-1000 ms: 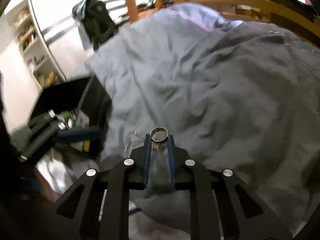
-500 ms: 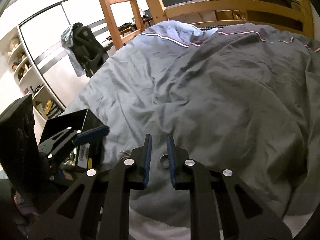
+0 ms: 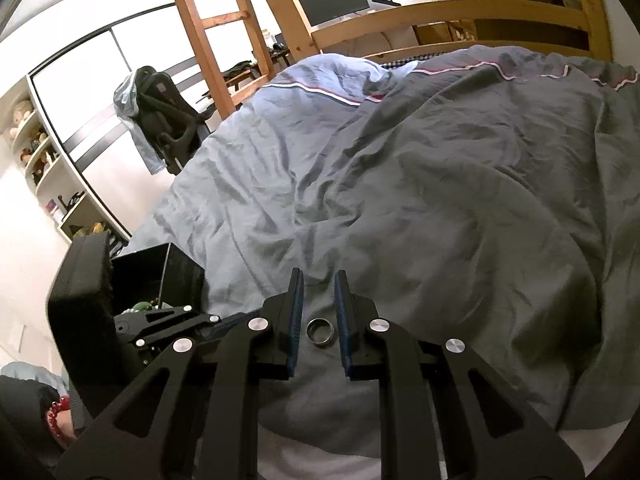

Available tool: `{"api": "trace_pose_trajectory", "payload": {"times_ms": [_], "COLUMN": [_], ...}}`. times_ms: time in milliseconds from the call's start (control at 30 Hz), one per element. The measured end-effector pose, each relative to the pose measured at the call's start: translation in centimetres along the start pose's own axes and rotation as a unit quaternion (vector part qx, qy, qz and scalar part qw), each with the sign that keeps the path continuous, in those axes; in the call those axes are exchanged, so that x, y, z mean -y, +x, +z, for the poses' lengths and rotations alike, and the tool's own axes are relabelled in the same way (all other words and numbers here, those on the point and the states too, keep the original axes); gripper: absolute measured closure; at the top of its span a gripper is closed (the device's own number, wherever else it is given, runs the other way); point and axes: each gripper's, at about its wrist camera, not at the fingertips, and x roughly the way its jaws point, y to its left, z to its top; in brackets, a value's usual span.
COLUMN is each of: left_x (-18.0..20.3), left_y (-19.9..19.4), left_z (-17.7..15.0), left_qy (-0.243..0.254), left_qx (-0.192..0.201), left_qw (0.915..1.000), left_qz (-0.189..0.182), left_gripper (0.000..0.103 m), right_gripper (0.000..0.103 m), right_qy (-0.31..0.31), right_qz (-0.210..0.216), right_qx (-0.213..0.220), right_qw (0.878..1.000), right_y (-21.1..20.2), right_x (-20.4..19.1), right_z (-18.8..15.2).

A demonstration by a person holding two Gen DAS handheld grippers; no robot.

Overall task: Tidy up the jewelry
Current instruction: 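Close the right tool on the dark ring while the left tool moves to the pendant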

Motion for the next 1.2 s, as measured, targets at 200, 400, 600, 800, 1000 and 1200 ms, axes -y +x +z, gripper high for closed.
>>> {"api": "trace_pose_trajectory", "payload": {"times_ms": [200,400,600,800,1000,1200], "left_x": [0.7,0.6,-0.1,0.4,0.6,1.8], "left_y": [-0.2,-0.5,-0.8,-1.4,-2.1,-3.7], "left_z": [-0.6,-0.9,-0.8,-1.3,-1.6,-2.1], "left_qy": [0.022,0.025,0.01,0.012,0.012,0.038], "left_qx": [-0.002,-0.004,0.002,-0.006,-0.01,0.023], "left_qw": [0.9995,0.9994,0.9999,0.9998,0.9994,0.9972], "left_qz": [0.023,0.023,0.01,0.013,0.032,0.06], "left_gripper": [0.083,0.085,0.096,0.096,0.096,0.04], "right_gripper": [0.085,0.069,0.092,0.096,0.096,0.095], "right_qy": [-0.033,-0.048,-0.048,-0.022,-0.007,-0.018], "right_qz": [0.017,-0.015,-0.029,-0.02,-0.012,-0.002], "right_qx": [-0.049,-0.091,-0.085,-0.043,-0.032,-0.054], "right_qw": [0.998,0.995,0.995,0.999,0.999,0.998], "right_y": [2.0,5.4,5.2,3.2,2.4,3.4], "right_x": [-0.7,-0.3,0.0,0.6,0.9,0.3], "right_z": [-1.2,-3.3,-3.4,-2.4,-2.0,-2.3]}}
